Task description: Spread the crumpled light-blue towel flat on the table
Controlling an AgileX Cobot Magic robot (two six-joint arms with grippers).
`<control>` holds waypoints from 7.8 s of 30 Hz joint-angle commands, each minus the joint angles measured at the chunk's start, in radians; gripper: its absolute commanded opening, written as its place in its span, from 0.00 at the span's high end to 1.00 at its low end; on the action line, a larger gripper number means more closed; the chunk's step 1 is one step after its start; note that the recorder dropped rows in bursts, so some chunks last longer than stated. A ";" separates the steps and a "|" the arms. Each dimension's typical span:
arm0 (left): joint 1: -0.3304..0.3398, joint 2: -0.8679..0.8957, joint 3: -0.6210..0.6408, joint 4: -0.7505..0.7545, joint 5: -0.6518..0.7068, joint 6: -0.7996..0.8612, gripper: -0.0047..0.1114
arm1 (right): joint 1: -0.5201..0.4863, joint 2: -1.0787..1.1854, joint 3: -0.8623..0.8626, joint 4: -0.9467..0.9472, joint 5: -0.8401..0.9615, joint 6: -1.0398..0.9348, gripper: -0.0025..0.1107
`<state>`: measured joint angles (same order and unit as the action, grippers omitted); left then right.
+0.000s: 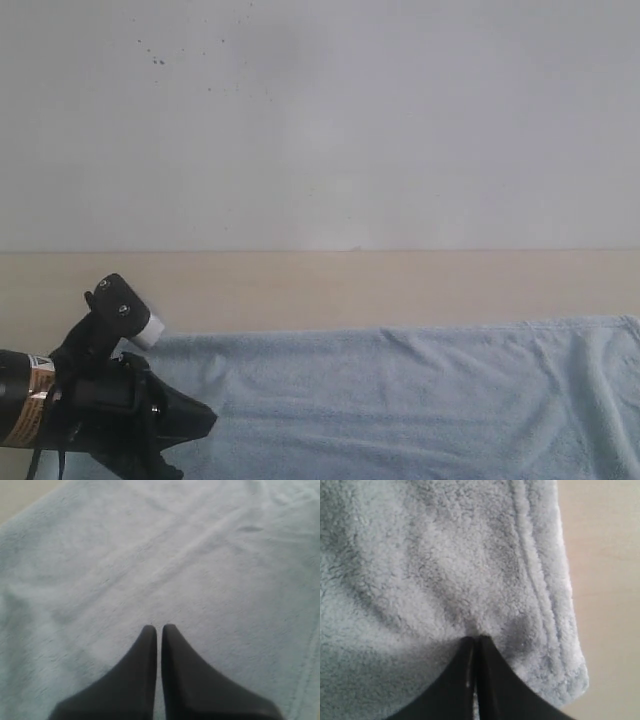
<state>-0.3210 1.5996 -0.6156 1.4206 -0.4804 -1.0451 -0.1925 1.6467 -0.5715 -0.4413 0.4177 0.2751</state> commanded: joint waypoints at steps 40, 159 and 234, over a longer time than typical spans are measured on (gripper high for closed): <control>-0.002 0.031 -0.020 0.214 0.052 -0.188 0.93 | 0.065 -0.108 -0.068 0.046 -0.106 0.279 0.97; -0.003 -1.512 0.517 -1.257 0.747 0.711 0.93 | 0.363 -1.450 0.513 -0.527 -0.081 1.094 0.97; -0.003 -1.523 0.517 -1.355 0.660 0.601 0.93 | 0.468 -1.647 0.572 0.274 -0.081 -0.103 0.97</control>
<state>-0.3208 0.0828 -0.0989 0.0745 0.1829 -0.4437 0.2795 0.0050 0.0007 -0.1852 0.3463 0.1652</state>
